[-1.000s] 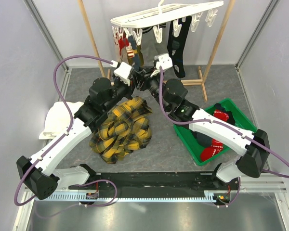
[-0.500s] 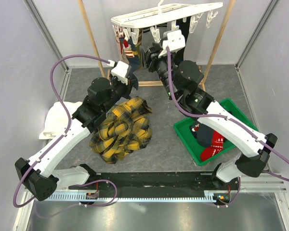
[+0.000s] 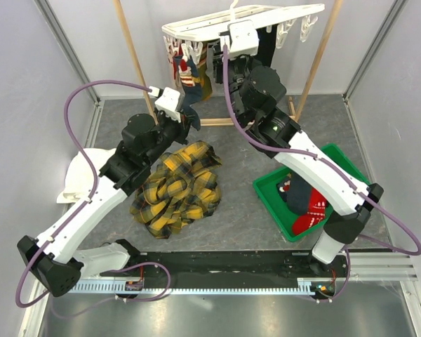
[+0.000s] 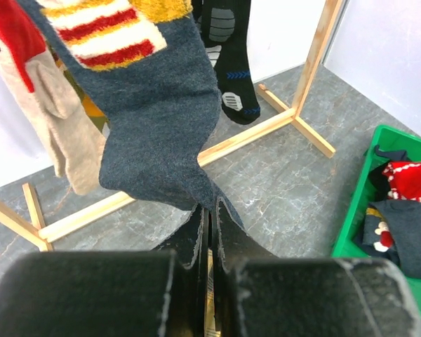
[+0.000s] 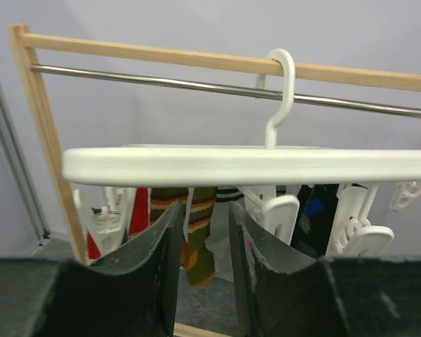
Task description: Remove the socks clipped to the hanger
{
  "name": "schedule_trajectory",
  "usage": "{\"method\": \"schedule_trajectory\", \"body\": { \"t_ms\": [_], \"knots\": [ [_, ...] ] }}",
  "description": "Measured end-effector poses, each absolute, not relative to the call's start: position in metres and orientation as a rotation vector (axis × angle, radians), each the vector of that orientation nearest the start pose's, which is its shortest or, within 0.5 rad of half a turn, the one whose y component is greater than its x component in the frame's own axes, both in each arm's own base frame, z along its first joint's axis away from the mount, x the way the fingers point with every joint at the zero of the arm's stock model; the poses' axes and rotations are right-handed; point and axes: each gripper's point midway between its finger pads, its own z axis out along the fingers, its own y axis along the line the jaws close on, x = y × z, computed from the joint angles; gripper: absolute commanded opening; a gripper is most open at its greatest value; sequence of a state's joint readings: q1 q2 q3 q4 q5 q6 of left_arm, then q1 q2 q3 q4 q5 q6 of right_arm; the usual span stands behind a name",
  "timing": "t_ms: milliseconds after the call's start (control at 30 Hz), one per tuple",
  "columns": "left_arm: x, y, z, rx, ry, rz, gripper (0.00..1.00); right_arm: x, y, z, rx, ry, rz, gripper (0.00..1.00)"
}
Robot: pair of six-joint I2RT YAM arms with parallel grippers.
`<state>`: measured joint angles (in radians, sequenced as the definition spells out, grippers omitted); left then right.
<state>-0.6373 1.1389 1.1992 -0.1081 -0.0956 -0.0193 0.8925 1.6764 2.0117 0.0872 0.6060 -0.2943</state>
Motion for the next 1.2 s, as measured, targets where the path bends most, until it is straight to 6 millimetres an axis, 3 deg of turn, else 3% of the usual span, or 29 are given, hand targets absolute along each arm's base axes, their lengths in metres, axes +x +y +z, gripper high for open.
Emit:
{"method": "schedule_trajectory", "body": {
  "t_ms": [133, 533, 900, 1200],
  "knots": [
    [0.321, -0.221, 0.38, 0.413, 1.572, -0.451, 0.02, 0.396, 0.281, 0.553, -0.144, 1.254, 0.093, 0.36],
    [0.283, -0.231, 0.418, 0.5, 1.434, -0.626, 0.02, 0.443, 0.206, 0.539, 0.033, 1.289, 0.045, 0.36],
    [0.267, -0.247, 0.41, 0.588, 1.408, -0.731, 0.02, 0.468, 0.171, 0.537, 0.103, 1.29, 0.125, 0.36],
    [0.257, -0.25, 0.422, 0.595, 1.346, -0.785, 0.02, 0.487, 0.145, 0.536, 0.162, 1.3, 0.182, 0.37]
  ]
}}
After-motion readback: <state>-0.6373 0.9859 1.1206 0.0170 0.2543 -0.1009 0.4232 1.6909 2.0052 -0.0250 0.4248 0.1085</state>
